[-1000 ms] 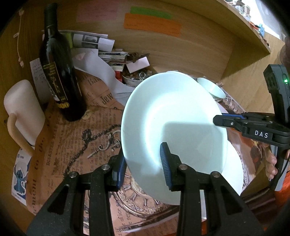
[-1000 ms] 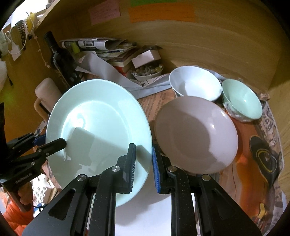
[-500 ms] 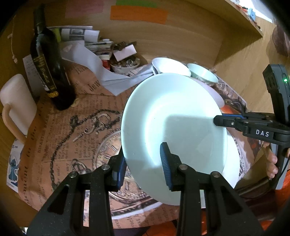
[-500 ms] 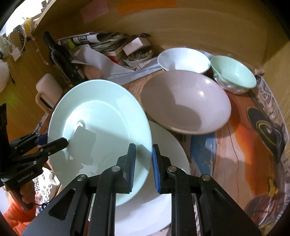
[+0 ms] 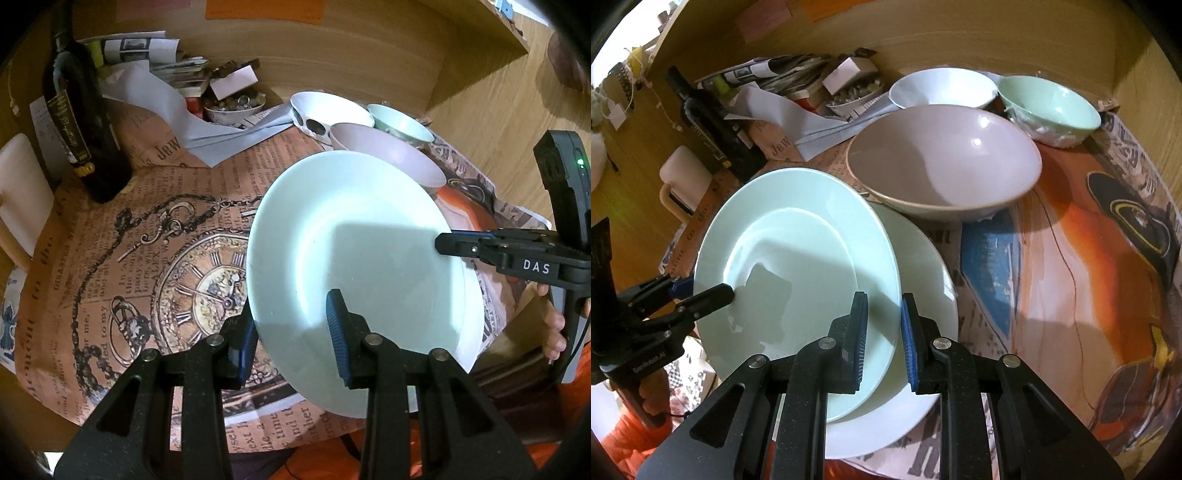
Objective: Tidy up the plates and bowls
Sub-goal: 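Lower the mint green plate onto the white plate and open both grippers, then close both grippers on the rim of the large grey-pink bowl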
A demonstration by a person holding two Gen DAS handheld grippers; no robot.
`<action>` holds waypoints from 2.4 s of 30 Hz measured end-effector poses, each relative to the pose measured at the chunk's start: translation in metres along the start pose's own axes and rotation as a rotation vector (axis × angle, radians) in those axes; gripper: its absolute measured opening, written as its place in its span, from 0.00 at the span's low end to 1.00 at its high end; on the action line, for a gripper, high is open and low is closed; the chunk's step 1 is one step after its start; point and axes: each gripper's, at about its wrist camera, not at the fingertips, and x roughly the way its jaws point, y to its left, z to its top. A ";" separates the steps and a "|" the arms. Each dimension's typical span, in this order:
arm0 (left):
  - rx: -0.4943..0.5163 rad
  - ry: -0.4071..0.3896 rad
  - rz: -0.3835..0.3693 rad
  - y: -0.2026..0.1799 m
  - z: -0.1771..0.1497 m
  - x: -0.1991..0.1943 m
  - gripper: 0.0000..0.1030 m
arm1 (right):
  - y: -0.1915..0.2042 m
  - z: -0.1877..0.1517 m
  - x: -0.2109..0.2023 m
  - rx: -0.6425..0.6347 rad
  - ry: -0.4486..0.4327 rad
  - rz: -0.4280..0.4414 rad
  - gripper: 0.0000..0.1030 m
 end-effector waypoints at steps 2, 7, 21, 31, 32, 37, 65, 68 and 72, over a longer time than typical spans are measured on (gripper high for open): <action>0.003 0.001 0.002 -0.002 -0.001 0.001 0.35 | -0.001 -0.002 0.000 0.001 0.001 -0.002 0.16; 0.004 0.007 -0.001 -0.002 -0.001 0.005 0.35 | -0.004 -0.005 0.001 0.016 0.002 -0.001 0.16; 0.019 0.047 0.022 -0.007 0.002 0.024 0.39 | -0.014 -0.014 -0.004 0.040 -0.006 0.010 0.16; 0.064 0.051 0.070 -0.014 0.005 0.030 0.40 | -0.016 -0.018 -0.008 0.046 -0.019 0.018 0.17; 0.069 0.053 0.075 -0.015 0.005 0.030 0.40 | -0.016 -0.019 -0.010 0.048 -0.027 0.012 0.17; 0.094 0.058 0.095 -0.019 0.008 0.032 0.40 | -0.012 -0.019 -0.025 0.017 -0.096 -0.011 0.17; 0.052 -0.142 0.102 -0.008 0.097 0.003 0.88 | -0.047 0.041 -0.044 0.071 -0.334 -0.123 0.60; 0.050 -0.124 0.087 -0.012 0.112 0.017 0.89 | -0.056 0.050 -0.036 0.082 -0.323 -0.130 0.60; 0.055 -0.085 0.072 -0.019 0.129 0.040 0.89 | -0.072 0.064 -0.020 0.104 -0.298 -0.146 0.60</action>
